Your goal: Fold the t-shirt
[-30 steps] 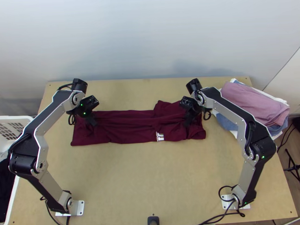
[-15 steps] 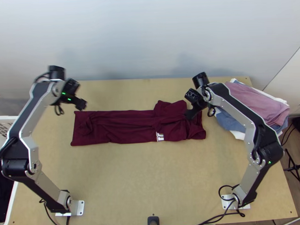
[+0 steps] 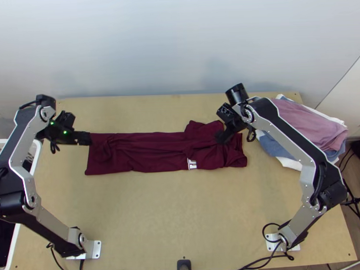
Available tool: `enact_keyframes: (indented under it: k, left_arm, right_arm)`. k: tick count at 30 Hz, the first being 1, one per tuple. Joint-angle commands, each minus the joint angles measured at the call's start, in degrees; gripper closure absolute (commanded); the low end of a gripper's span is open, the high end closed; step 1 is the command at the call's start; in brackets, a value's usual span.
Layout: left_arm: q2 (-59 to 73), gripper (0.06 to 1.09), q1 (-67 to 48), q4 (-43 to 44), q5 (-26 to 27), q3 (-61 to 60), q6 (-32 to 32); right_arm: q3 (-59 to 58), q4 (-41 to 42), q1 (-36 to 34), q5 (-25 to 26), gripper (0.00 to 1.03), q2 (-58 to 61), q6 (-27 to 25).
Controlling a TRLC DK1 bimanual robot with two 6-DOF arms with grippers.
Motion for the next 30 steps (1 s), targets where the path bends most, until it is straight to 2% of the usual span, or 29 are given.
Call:
enact_keyframes:
  k: [1,4,10,15,20,23,24,26,30]
  left_arm:
    - [2.58,0.15,3.16,-6.15,7.6,0.19,-3.45]
    - [3.1,0.15,3.07,-5.8,7.78,0.54,-3.72]
    - [8.73,0.15,5.27,-2.55,8.92,0.45,-3.1]
    - [7.76,0.15,5.1,-6.41,14.54,-1.31,-1.52]
    - [3.63,0.15,0.44,-7.29,17.36,-0.34,-5.56]
    - [3.37,0.16,-2.46,-11.86,22.45,2.82,-6.44]
    - [3.19,0.2,-3.61,-12.83,23.68,3.44,-6.7]
    - [2.49,0.26,-5.98,-12.92,24.12,3.26,-7.32]
    - [1.7,0.27,-8.79,-11.6,23.86,1.42,-7.85]
  right_arm:
    - [1.18,-1.55,4.9,-1.87,0.34,-0.24,2.67]
    - [0.91,-1.46,5.95,-3.97,0.45,-0.15,3.2]
    - [0.21,-1.46,7.71,-9.34,0.48,0.56,4.43]
    - [0.3,-1.29,7.97,-9.34,0.49,2.14,4.16]
    - [0.39,-1.29,7.88,-9.25,0.49,3.19,3.37]
    - [0.21,-1.2,7.88,-9.25,0.49,3.81,3.2]
    - [0.03,-1.2,7.88,-9.25,0.49,3.81,3.2]
    - [-0.23,-1.11,7.88,-9.25,0.49,3.81,3.2]
    - [-0.85,-1.2,7.8,-9.25,0.49,3.63,3.28]
